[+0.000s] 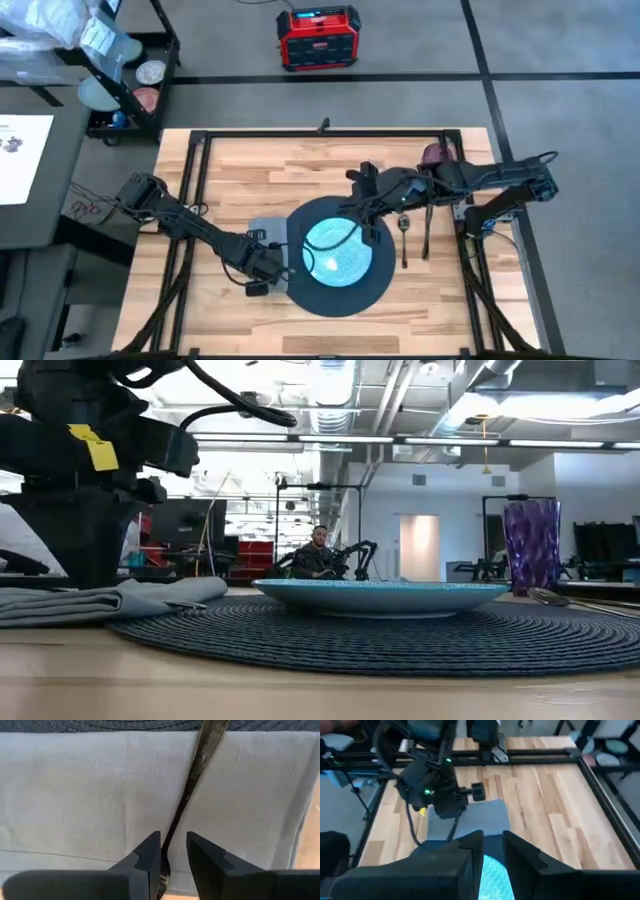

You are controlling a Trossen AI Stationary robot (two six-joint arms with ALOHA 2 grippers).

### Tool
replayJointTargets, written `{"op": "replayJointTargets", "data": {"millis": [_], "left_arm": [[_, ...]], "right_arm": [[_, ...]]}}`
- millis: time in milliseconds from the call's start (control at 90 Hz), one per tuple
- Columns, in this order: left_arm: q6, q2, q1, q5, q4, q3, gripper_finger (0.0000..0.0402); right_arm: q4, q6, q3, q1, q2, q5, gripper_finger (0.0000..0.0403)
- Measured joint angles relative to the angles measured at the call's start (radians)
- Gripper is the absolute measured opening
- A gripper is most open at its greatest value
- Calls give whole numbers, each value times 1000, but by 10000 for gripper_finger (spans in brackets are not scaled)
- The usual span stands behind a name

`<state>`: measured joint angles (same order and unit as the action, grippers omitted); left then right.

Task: Set table place
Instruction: Adjust the black fork on the gray table napkin

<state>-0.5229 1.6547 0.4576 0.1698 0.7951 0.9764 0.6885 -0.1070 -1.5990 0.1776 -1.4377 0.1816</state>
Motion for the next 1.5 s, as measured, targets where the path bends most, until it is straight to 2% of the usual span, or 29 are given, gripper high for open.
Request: {"op": "replayJointTargets", "data": {"millis": [244,400,500,667,822,1056,1200,1356,1500], "left_arm": [[-19,1,-3,-26,-56,-62,78],[-40,-2,-3,2,-55,-72,77],[-48,-2,-3,19,-54,-73,63],[-48,0,-3,42,-49,-74,8],[-58,1,-3,67,-33,-69,2],[-69,-5,-3,147,110,18,1],[-72,-19,-3,182,138,50,0],[-121,-41,4,309,119,57,0],[-164,-72,19,469,-6,55,0]], "right_arm": [[-78,-30,114,-3,131,2,62],[-164,-43,178,0,194,0,62],[-173,-43,197,0,201,1,62],[-176,-44,232,0,204,0,62],[-171,-50,248,-2,200,0,62],[-173,-53,248,-1,201,0,62],[-163,-53,248,0,201,0,62],[-128,-61,248,1,201,0,62],[-120,-62,248,1,201,0,62]]}}
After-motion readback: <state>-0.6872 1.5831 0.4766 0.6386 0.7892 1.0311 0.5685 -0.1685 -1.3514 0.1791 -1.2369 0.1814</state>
